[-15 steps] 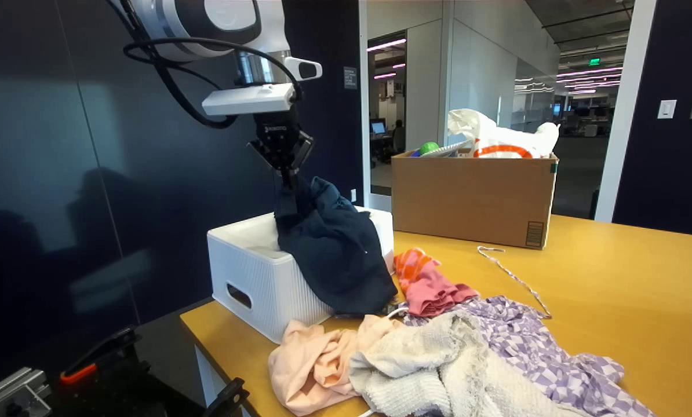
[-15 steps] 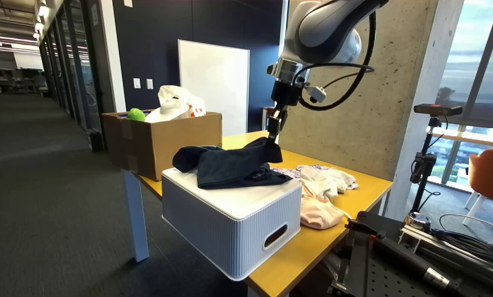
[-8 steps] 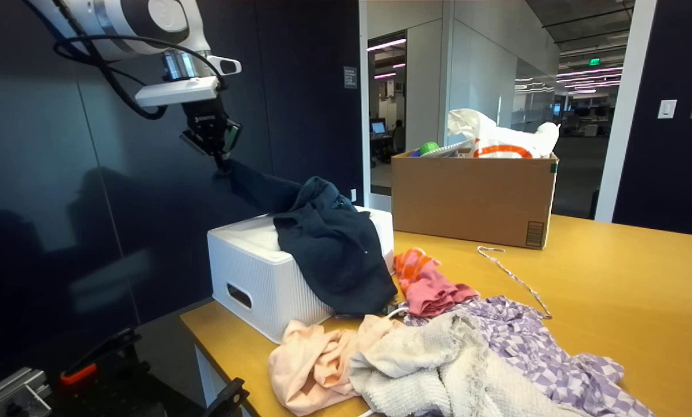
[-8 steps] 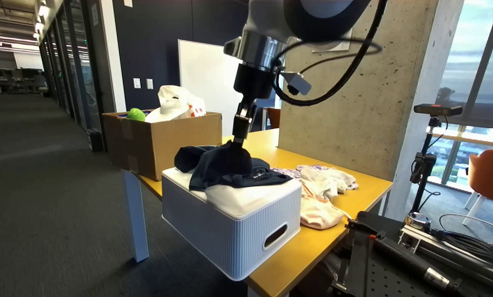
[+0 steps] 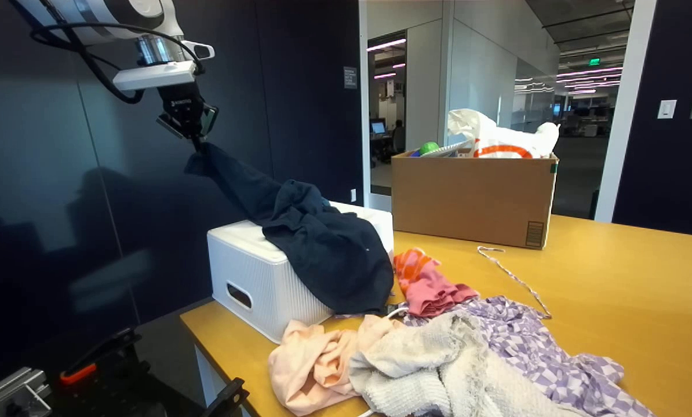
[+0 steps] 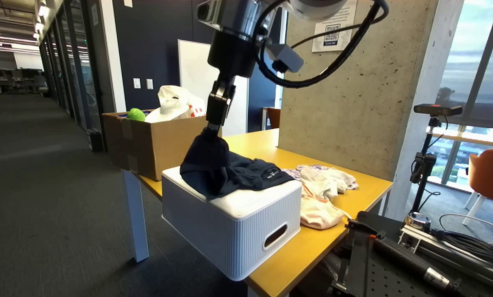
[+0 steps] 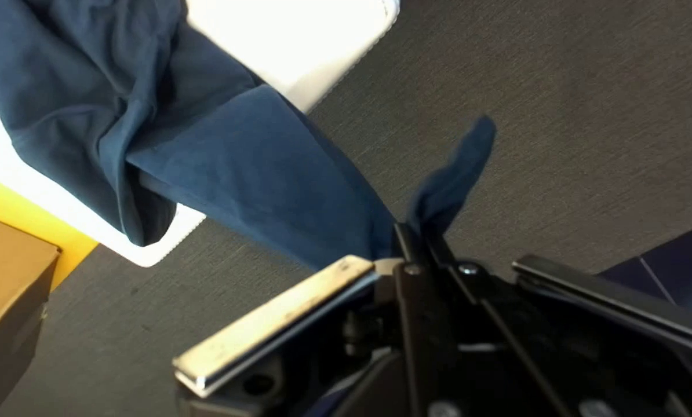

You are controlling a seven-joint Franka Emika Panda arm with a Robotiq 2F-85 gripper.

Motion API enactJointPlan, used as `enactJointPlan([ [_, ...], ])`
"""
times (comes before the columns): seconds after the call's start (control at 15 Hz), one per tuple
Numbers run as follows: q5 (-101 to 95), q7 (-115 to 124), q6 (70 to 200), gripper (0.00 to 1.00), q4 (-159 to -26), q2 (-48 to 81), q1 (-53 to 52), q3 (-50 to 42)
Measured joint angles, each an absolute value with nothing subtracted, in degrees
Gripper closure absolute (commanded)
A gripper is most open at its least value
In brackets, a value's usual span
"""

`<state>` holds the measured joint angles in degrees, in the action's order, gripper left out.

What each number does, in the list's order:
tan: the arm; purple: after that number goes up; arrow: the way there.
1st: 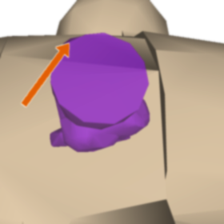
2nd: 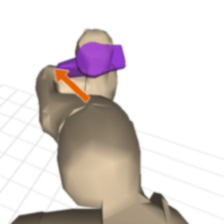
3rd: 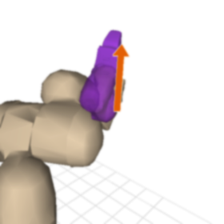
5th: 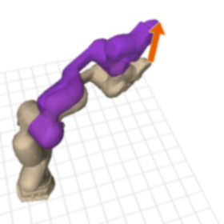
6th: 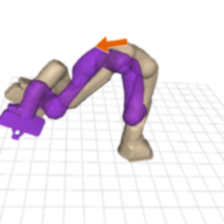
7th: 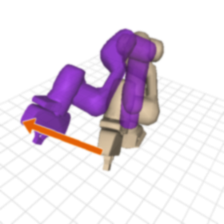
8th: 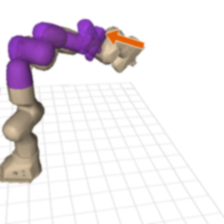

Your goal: Flip and spread the laundry on top of the laundry basket

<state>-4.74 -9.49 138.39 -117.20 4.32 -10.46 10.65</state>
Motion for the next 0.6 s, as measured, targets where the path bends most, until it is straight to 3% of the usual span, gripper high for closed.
enactJointPlan([
  [0.6, -5.5, -9.9, 137.6, 0.99, -113.4, 6.2, -14.1, 13.9],
])
